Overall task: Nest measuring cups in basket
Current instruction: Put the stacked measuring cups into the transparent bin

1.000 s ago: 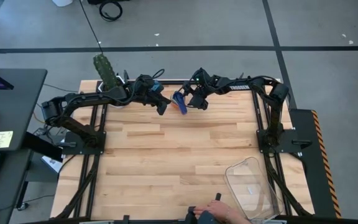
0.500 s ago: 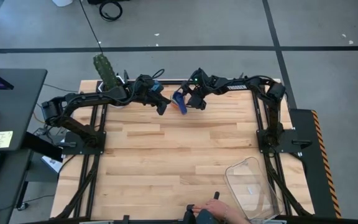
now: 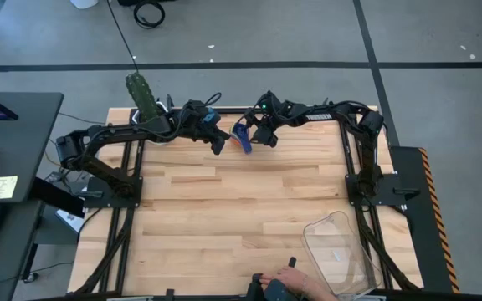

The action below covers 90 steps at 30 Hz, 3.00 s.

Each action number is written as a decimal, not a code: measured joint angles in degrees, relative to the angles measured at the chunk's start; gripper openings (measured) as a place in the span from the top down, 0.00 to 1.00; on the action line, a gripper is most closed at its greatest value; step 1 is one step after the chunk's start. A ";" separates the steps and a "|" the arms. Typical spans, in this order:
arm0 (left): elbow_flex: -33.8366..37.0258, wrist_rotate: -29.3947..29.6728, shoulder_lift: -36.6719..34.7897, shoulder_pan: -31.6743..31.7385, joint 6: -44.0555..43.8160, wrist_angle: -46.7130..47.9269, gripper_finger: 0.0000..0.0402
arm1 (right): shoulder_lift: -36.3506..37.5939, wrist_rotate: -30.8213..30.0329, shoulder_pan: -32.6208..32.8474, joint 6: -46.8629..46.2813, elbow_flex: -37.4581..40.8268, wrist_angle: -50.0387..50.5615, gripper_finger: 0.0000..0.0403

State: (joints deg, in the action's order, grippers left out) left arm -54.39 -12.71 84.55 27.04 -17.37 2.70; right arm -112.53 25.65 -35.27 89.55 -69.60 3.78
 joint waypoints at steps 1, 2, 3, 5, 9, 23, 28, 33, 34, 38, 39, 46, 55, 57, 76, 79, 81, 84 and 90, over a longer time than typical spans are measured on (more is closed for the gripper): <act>0.02 0.00 0.00 -0.01 -0.02 0.02 0.97 | 0.00 0.00 -0.01 -0.12 0.00 0.08 0.31; 0.02 0.00 0.00 -0.01 -0.02 0.02 0.97 | -0.15 0.00 -0.02 -0.44 0.00 -0.02 0.32; 0.00 0.00 0.00 0.00 -0.02 0.02 0.97 | -0.43 0.02 -0.02 -0.71 0.00 -0.46 0.33; 0.00 -0.01 0.00 -0.01 -0.02 0.02 0.97 | -1.00 0.64 -0.02 -1.19 0.00 -0.71 0.34; 0.02 -0.02 0.00 0.01 0.00 0.02 0.97 | -1.77 1.78 0.09 -1.36 -0.04 -1.63 0.39; 0.00 -0.02 0.00 -0.01 0.00 0.03 0.97 | -1.70 1.32 0.34 -1.48 -0.04 -1.62 0.50; 0.00 -0.01 0.00 -0.01 -0.02 0.03 0.97 | -1.70 1.01 0.31 -1.48 -0.04 -1.66 0.54; 0.00 0.00 0.00 -0.01 -0.02 0.04 0.97 | -1.68 0.48 0.31 -1.39 -0.07 -1.69 0.58; 0.00 -0.02 0.00 0.01 0.00 0.04 0.97 | -1.66 0.33 0.31 -1.39 -0.07 -1.71 0.58; 0.00 0.00 0.00 -0.01 -0.01 0.03 0.97 | -1.66 0.26 0.20 -1.35 -0.09 -1.78 0.60; 0.00 -0.02 0.00 0.01 -0.02 0.03 0.97 | -1.66 0.22 0.20 -1.37 -0.09 -1.78 0.61; 0.00 -0.01 0.00 -0.01 -0.01 0.02 0.97 | -1.64 -0.11 0.20 -1.35 -0.09 -1.88 0.62; 0.00 -0.02 0.00 0.00 -0.01 0.03 0.97 | -1.67 -0.26 0.20 -1.78 -0.44 -1.55 0.63; 0.00 0.00 0.00 -0.01 -0.02 0.02 0.97 | -1.70 -0.54 0.17 -2.79 -1.00 -0.69 0.63; 0.00 -0.02 0.00 0.00 -0.02 0.02 0.97 | -1.68 -0.74 0.00 -3.03 -1.68 0.72 0.68; 0.00 -0.02 0.00 0.00 -0.02 0.02 0.97 | -1.78 -1.16 -0.04 -3.10 -1.68 0.82 0.69; 0.00 0.00 0.00 0.01 -0.02 0.04 0.97 | -1.84 -1.01 -0.02 -3.10 -1.64 0.93 0.70; 0.00 -0.02 0.00 0.00 -0.02 0.02 0.97 | -1.84 -0.96 0.00 -3.10 -1.64 0.93 0.72; 0.00 -0.02 0.00 -0.01 -0.02 0.02 0.97 | -1.81 -0.83 0.00 -3.08 -1.64 0.91 0.74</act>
State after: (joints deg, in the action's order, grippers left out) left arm -54.39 -12.73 84.55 27.03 -17.39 2.72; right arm -114.34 24.82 -35.27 86.48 -71.24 4.69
